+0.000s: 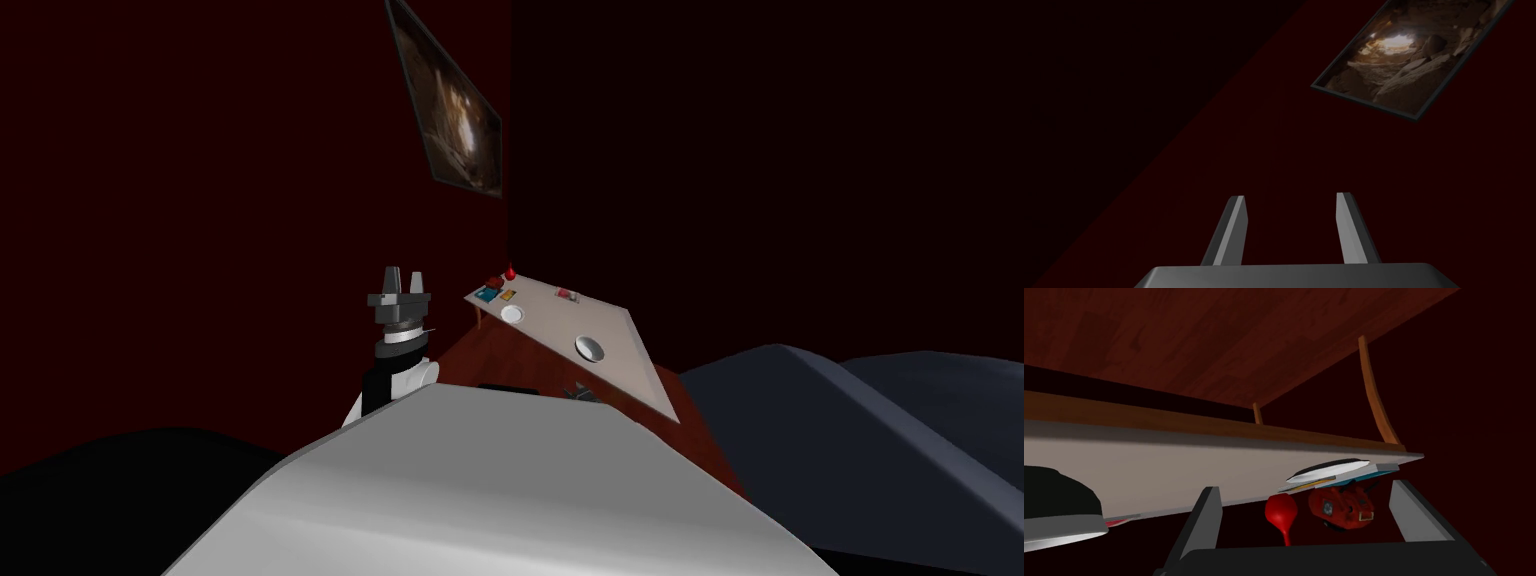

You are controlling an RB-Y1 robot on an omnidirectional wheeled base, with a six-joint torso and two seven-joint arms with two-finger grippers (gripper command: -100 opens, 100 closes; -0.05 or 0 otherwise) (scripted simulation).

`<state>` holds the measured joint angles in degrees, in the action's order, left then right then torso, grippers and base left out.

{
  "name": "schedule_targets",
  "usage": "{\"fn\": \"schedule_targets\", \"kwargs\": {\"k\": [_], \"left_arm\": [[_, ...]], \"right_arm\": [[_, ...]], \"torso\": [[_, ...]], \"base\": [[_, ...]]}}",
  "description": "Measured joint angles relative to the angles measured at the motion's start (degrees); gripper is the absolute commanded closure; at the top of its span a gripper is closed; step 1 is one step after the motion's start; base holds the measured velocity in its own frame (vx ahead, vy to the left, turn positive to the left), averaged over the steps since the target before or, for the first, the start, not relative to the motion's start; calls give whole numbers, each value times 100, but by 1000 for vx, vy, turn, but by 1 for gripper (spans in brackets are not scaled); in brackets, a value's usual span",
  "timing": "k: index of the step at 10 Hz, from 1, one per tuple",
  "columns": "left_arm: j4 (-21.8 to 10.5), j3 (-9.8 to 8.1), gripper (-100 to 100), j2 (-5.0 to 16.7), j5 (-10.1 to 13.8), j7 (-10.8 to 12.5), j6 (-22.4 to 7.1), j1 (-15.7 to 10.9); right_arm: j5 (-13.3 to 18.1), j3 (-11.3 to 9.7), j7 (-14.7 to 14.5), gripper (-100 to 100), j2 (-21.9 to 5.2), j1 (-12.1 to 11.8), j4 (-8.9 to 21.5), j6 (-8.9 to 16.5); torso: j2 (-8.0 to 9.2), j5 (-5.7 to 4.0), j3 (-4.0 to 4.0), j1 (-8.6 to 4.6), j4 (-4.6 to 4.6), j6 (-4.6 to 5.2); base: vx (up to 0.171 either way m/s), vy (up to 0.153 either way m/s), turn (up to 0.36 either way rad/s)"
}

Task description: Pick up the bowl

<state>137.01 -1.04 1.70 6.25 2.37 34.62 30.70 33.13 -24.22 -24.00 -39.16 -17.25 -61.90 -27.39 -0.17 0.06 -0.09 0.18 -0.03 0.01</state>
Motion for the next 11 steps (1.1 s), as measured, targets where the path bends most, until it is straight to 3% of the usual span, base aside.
{"fn": "schedule_targets", "kwargs": {"k": [1,3,5,6,11], "left_arm": [[0,0,0,0,0,0,0,0],[0,0,0,0,0,0,0,0],[0,-1,0,0,0,0,0,0],[0,0,0,0,0,0,0,0],[0,-1,0,0,0,0,0,0]], "right_arm": [[36,-65,16,-100,-162,-7,30,62],[150,-168,-100,-100,-269,169,508,30],[247,-249,-202,-100,-463,186,817,68],[316,-345,-199,-100,-645,147,792,161],[446,-473,-346,-100,-800,325,1336,169]], "torso": [[5,0,2,-5,1,3],[8,-1,4,-5,1,3],[8,-1,4,-7,1,4],[8,0,5,-4,2,1],[14,-2,8,-10,3,4]], "base": [[46,45,156],[44,40,134],[43,37,117],[36,31,81],[24,18,74]]}}
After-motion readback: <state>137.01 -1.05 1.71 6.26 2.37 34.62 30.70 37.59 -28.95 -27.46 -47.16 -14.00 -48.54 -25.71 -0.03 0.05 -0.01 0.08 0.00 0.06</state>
